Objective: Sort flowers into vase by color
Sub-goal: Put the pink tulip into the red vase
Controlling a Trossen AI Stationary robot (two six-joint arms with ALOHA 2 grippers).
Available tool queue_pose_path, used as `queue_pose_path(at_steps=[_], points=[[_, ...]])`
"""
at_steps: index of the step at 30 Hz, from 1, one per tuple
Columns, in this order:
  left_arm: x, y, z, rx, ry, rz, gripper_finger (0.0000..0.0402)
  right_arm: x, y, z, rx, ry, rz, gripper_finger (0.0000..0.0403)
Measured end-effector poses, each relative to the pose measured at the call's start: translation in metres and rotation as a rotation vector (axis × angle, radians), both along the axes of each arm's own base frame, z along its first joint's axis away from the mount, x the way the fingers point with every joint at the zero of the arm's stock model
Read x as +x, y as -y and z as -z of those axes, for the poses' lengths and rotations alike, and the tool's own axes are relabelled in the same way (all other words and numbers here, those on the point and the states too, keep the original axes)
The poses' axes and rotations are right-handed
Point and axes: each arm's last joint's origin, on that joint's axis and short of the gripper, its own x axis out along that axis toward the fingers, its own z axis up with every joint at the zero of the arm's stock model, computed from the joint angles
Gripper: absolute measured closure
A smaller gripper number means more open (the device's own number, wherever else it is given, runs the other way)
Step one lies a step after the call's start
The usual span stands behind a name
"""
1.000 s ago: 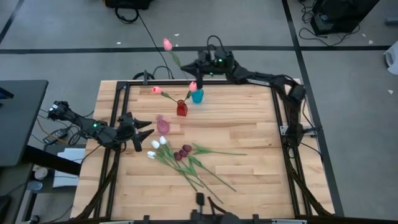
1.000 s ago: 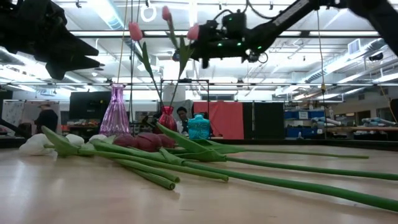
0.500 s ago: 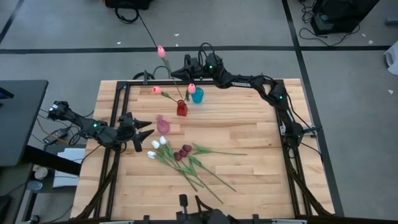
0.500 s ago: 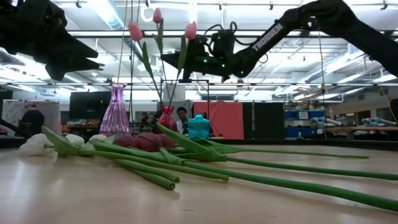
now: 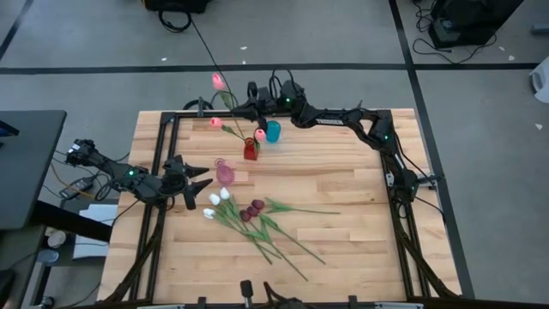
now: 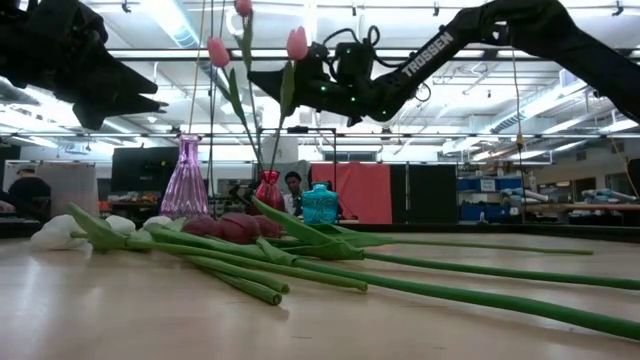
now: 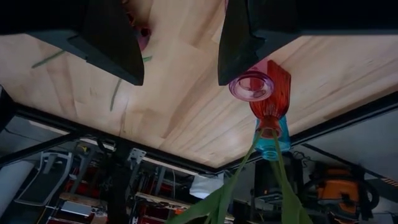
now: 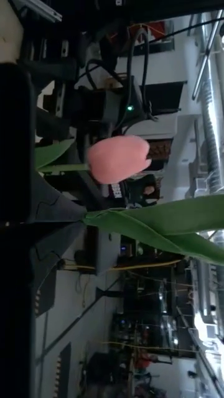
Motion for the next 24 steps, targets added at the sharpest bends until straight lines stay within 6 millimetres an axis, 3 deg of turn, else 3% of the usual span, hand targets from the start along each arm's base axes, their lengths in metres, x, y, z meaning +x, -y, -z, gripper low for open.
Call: queue_pose_path(at_steps=[17, 24], points=[[-0.001, 0.0, 0.004, -0.028, -0.031, 0.02, 0.0191, -0.004, 0.01, 0.009, -0.055, -0.068, -0.013, 0.0402], [-0.001, 0.0, 0.004, -0.034, -0.029, 0.019, 0.0191, -0.008, 0.009, 0.026, -0.071, -0.104, -0.005, 0.0403]])
